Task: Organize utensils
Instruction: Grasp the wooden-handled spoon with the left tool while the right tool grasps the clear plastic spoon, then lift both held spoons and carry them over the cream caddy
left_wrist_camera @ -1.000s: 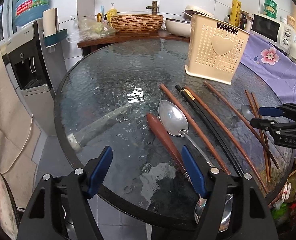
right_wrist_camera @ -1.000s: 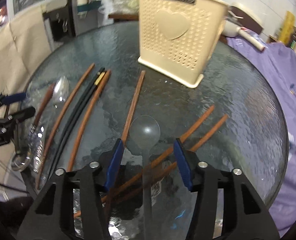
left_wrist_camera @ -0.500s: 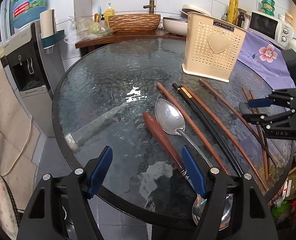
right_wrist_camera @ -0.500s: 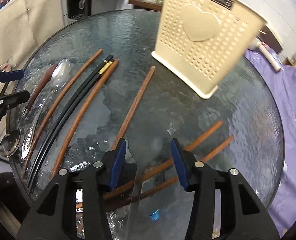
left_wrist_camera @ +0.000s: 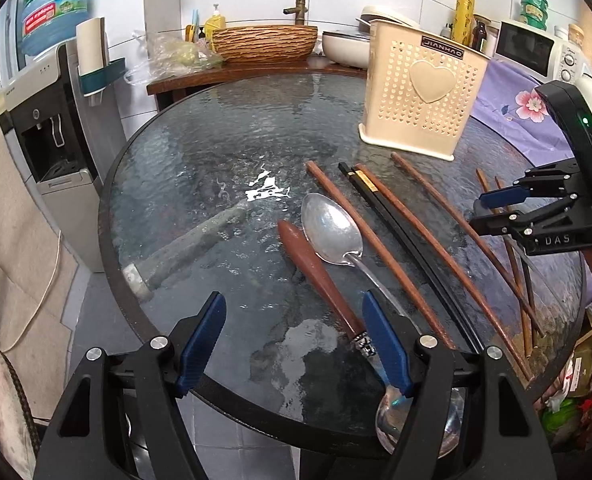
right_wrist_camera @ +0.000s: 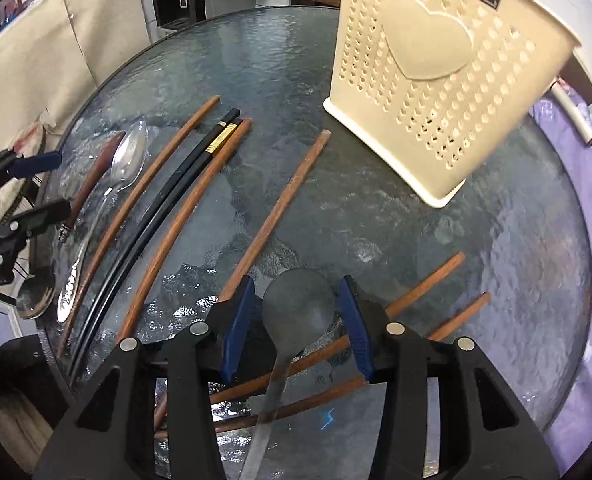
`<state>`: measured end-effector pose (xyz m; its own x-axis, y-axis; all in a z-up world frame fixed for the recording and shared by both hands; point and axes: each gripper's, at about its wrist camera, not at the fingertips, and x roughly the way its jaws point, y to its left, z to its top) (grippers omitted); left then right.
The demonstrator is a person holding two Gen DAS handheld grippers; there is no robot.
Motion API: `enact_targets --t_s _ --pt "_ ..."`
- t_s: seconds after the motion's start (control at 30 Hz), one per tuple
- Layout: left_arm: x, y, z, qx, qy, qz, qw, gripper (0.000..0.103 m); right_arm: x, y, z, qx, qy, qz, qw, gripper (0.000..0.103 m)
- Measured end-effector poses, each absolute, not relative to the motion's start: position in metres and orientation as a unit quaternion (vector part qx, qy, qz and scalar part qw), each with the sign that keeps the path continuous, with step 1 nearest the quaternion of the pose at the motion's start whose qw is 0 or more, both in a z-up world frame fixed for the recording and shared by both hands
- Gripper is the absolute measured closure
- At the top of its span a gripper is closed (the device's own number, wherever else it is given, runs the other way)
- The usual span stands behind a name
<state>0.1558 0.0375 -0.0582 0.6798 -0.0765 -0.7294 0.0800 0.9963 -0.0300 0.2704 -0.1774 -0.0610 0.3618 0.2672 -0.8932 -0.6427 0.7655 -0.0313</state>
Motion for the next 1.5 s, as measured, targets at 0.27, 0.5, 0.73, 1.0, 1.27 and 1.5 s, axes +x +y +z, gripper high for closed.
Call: enact_targets --t_s 0.27,0.5,0.73,1.0,1.27,1.5 --pt "0.162 0.035 -0.059 -0.001 0.407 -0.044 0.913 0.042 0.267 -0.184 -0.062 -0.164 0.494 0.269 0.811 0.060" --pt "0.165 0.019 -0.061 0.028 0.420 -0.051 0.905 0.053 0.257 -0.188 -0.064 -0.157 0.487 0.260 0.819 0.061" --pt "0.180 0.020 -0.062 0.016 0.442 -0.043 0.896 0.066 0.256 -0.187 -0.063 -0.152 0.494 0.249 0.819 0.061" --pt "0.207 0.028 -0.059 -0.015 0.456 -0.041 0.889 0.081 0.257 -0.177 -0.063 -0.155 0.493 0.246 0.820 0.062" --pt "0.220 0.032 -0.059 -0.030 0.463 -0.051 0.884 0.084 0.256 -0.171 -0.065 -0.154 0.491 0.254 0.819 0.066" --pt "0.227 0.034 -0.059 -0.048 0.460 -0.058 0.885 0.089 0.253 -0.175 -0.066 -0.144 0.480 0.253 0.828 0.066"
